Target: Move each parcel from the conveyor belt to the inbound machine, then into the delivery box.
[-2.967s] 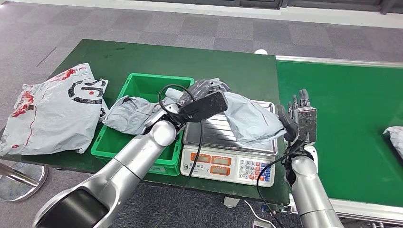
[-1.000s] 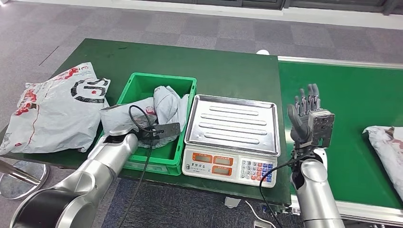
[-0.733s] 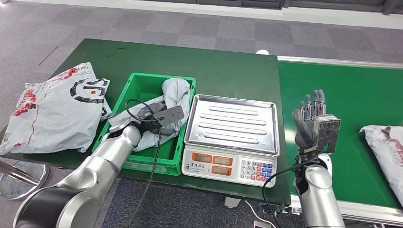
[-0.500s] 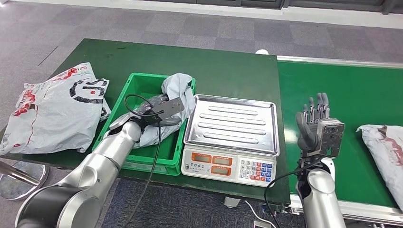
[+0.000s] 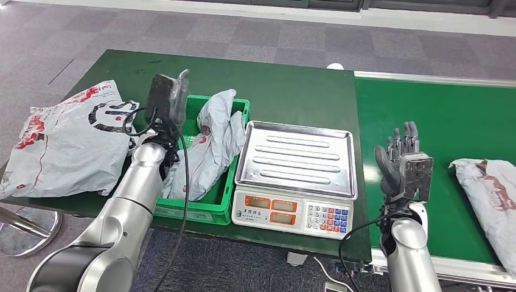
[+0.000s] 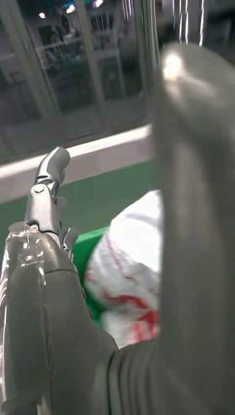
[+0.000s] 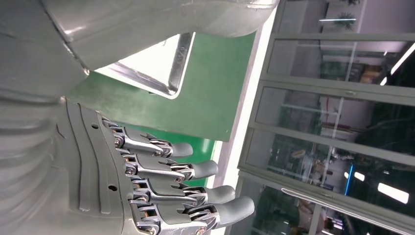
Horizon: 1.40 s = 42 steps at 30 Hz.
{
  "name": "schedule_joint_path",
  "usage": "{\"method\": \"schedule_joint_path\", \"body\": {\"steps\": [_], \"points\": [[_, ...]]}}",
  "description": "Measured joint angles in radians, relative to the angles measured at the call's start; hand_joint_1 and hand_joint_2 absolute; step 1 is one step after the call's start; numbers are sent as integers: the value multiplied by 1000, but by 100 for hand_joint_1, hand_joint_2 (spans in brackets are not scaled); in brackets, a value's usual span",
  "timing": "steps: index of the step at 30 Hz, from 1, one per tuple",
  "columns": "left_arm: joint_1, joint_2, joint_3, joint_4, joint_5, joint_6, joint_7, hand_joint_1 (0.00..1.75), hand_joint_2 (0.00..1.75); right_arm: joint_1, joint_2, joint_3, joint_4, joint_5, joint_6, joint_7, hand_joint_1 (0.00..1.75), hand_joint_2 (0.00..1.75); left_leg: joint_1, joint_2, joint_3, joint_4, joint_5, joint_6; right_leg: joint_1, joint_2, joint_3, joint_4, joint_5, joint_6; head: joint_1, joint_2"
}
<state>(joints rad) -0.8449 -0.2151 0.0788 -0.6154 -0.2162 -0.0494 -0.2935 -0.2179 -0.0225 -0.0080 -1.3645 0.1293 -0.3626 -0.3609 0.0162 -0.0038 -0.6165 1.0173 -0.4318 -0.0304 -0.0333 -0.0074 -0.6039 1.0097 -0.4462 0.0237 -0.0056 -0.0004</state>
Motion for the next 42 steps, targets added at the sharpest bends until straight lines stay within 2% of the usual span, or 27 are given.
{"method": "schedule_joint_path", "body": {"steps": [2, 4, 10, 14, 18, 25, 32, 35, 42], "points": [[18, 1, -1, -10, 138, -62, -3, 0, 175, -20, -3, 10, 25, 3, -4, 0, 0, 175, 0, 0, 0, 0, 0, 0, 0, 0, 0, 0, 0, 0, 0, 0], [34, 3, -3, -14, 226, -96, -1, 0, 175, -40, -5, 22, 55, 10, -6, 0, 0, 175, 0, 0, 0, 0, 0, 0, 0, 0, 0, 0, 0, 0, 0, 0], [47, 7, -6, -2, 361, -133, 19, 0, 175, -77, -5, 46, 119, 34, -17, 8, 0, 175, 0, 0, 0, 0, 0, 0, 0, -1, 0, 0, 0, 0, 0, 0], [48, 4, -22, 10, 368, -103, 11, 0, 175, -85, -5, 47, 148, 42, -23, 11, 0, 175, 0, 0, 0, 0, 0, 0, 0, 0, 0, 0, 0, 0, 0, 0], [55, -14, -73, 23, 337, -75, -10, 0, 175, -92, -6, 47, 168, 79, -61, 18, 0, 175, 0, 0, -1, 0, 0, 0, 0, -1, -1, 0, 0, 0, 0, 0], [63, -64, -165, 54, 306, -24, -49, 0, 175, -94, -14, 47, 210, 246, -213, 54, 0, 175, 0, 0, -1, 0, 0, 0, 0, 0, -1, 0, 0, 0, 0, 0], [63, -80, -238, 76, 232, 62, -103, 0, 175, -112, -40, 34, 277, 412, -316, 93, 0, 175, 0, 0, -1, 0, 0, 0, 0, 0, -1, 0, 0, 0, 0, 0], [63, -83, -267, 80, 197, 103, -123, 0, 175, -127, -50, 7, 311, 516, -330, 102, 0, 175, 0, 0, -1, 1, 0, 0, 0, 0, -1, 0, 0, 0, 0, 0], [61, -87, -323, 81, 161, 152, -146, 0, 175, -133, -51, -136, 365, 733, -334, 111, 0, 175, 0, 0, -1, 1, -1, 0, 0, 0, -1, 0, 0, 0, 0, 0]]}}
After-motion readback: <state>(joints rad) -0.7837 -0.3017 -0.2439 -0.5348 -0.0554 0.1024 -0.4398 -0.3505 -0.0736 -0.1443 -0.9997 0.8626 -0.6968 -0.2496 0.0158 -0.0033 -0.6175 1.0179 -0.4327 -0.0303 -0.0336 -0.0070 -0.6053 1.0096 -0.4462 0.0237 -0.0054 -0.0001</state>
